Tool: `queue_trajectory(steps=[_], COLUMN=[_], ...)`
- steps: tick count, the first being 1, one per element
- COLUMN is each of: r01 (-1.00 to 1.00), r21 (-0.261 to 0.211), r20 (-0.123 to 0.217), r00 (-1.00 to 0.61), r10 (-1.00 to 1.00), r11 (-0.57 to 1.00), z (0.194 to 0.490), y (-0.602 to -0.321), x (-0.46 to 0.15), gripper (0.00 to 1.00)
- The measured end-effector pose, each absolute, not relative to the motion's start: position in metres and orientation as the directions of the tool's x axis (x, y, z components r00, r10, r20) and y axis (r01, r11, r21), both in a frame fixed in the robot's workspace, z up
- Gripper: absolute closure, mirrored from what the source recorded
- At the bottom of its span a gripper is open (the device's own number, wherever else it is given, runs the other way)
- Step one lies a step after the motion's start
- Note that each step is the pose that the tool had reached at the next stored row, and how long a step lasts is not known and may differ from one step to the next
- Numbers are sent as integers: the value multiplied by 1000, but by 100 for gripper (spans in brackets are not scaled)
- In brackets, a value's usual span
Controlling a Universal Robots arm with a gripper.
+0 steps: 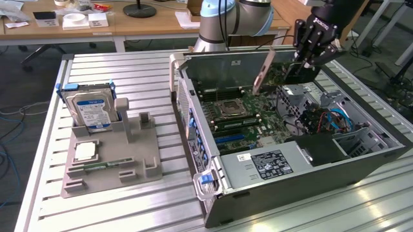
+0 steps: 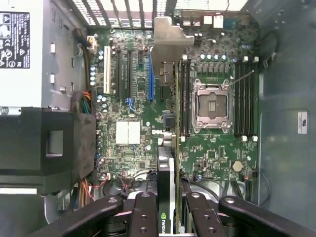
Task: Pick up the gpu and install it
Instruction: 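Insert the gpu into the slot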
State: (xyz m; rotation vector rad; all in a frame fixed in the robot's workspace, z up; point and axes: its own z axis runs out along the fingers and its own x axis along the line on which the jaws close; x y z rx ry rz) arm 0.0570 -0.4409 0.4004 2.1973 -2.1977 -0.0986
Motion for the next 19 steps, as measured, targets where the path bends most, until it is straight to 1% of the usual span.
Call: queue_trajectory(steps=[8, 13, 19], r01=[-994, -994, -996], r21=[68, 67, 51], r20=[-22, -22, -21], r00=[85, 86, 75], r10=[-996, -996, -997], r11=[-86, -88, -76], z=[400, 400, 398], y=[-441, -441, -441], x=[57, 57, 55], gripper=[73, 73, 73])
